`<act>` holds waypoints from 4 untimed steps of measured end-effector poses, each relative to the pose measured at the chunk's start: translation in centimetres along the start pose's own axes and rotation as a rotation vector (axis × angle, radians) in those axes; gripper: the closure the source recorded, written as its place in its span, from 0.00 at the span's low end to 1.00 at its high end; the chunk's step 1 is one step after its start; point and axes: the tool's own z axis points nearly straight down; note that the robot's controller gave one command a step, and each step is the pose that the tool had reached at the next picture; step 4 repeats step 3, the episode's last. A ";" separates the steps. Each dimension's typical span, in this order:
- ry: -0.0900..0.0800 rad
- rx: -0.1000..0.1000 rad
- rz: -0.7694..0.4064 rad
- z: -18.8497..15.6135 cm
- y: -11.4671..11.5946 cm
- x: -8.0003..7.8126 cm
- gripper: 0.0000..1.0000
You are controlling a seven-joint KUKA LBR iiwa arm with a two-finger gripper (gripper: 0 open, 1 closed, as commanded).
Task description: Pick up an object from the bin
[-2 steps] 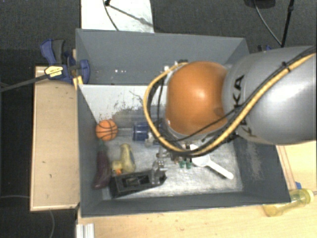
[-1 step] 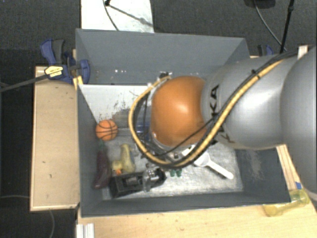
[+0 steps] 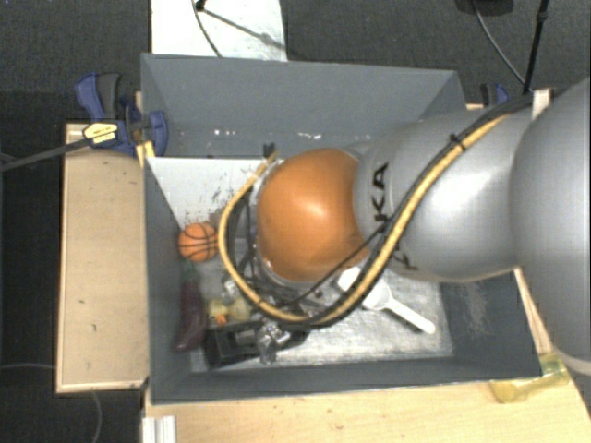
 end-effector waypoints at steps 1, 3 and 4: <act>-0.002 0.000 -0.145 1.9 1.3 -1.5 0.00; 0.023 -0.004 -0.174 8.6 -4.8 -5.9 1.00; 0.023 -0.004 -0.174 8.6 -4.8 -5.9 1.00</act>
Offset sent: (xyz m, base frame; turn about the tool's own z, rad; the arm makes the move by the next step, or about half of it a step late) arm -0.0043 -0.0312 -0.0875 -0.3076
